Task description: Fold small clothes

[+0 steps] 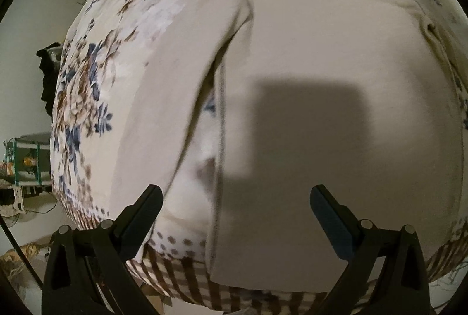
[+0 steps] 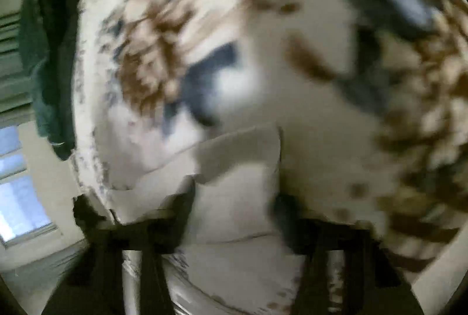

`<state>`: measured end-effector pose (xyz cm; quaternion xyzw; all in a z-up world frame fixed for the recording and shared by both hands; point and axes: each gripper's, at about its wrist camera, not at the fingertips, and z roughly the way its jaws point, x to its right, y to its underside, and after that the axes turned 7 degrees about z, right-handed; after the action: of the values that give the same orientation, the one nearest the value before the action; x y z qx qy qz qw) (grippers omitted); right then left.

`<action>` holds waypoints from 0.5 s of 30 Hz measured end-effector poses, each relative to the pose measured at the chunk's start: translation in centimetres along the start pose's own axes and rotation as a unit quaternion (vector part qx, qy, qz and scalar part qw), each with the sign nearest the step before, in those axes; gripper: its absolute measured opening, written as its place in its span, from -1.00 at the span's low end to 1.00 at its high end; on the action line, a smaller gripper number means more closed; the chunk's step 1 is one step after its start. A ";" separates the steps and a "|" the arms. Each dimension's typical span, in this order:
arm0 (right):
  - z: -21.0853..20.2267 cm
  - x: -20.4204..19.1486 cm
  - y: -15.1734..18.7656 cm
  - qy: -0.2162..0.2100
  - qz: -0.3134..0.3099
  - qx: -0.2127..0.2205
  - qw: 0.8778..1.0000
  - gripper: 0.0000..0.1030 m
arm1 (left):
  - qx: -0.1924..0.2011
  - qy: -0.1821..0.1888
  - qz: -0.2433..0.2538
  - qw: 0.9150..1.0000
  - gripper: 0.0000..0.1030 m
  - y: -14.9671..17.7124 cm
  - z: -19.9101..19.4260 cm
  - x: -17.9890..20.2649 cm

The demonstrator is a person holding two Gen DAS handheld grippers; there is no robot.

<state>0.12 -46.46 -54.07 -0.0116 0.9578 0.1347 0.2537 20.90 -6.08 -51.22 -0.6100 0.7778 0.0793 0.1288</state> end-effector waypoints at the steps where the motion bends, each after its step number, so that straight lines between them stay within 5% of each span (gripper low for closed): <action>1: 0.0 -1.0 0.6 0.005 -0.010 0.009 1.000 -0.87 | 0.000 0.000 -0.003 1.000 1.00 0.1 0.0 -0.3; 7: -6.3 -5.9 0.0 -0.038 -0.027 0.099 0.994 -0.88 | 0.012 0.011 -0.033 0.999 1.00 0.4 -0.7 -2.3; 10: -7.9 -9.3 0.5 -0.044 -0.073 0.085 0.993 -0.88 | 0.013 0.016 -0.047 0.999 1.00 0.7 -0.7 -3.2; 15: -7.1 -17.3 8.4 -0.040 -0.210 0.039 0.976 -0.88 | 0.007 0.015 -0.074 0.997 1.00 1.8 0.0 -5.3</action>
<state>10.98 -41.02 -37.57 -0.1970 0.9276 0.0411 0.3148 20.34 -0.71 -49.71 -0.6664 0.7326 0.0553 0.1270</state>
